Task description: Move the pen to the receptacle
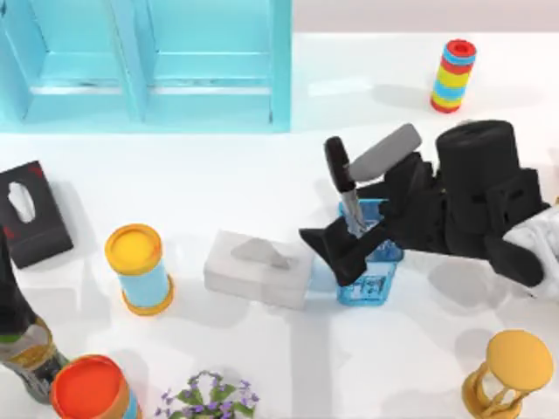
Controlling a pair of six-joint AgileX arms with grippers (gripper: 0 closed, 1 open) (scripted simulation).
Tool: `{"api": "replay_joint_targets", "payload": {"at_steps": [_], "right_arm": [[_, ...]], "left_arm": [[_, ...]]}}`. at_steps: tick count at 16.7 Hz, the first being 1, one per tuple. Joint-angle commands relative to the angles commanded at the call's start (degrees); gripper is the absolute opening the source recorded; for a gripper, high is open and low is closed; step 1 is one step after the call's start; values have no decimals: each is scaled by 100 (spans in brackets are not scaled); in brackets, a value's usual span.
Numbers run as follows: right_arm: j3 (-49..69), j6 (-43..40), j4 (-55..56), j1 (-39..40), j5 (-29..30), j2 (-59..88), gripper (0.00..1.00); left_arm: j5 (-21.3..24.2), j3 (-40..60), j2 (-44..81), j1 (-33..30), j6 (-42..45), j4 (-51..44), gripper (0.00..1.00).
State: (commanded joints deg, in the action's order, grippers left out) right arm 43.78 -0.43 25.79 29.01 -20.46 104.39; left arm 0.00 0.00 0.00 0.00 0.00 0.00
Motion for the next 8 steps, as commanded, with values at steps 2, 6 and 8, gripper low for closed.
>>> {"api": "replay_joint_targets", "payload": {"at_steps": [2, 6, 8], "right_arm": [[0, 0, 0, 0, 0, 0, 62], [0, 0, 0, 0, 0, 0, 32], [0, 0, 0, 0, 0, 0, 17]], "left_arm": [[0, 0, 0, 0, 0, 0, 100], [0, 0, 0, 0, 0, 0, 100], [0, 0, 0, 0, 0, 0, 100]]}}
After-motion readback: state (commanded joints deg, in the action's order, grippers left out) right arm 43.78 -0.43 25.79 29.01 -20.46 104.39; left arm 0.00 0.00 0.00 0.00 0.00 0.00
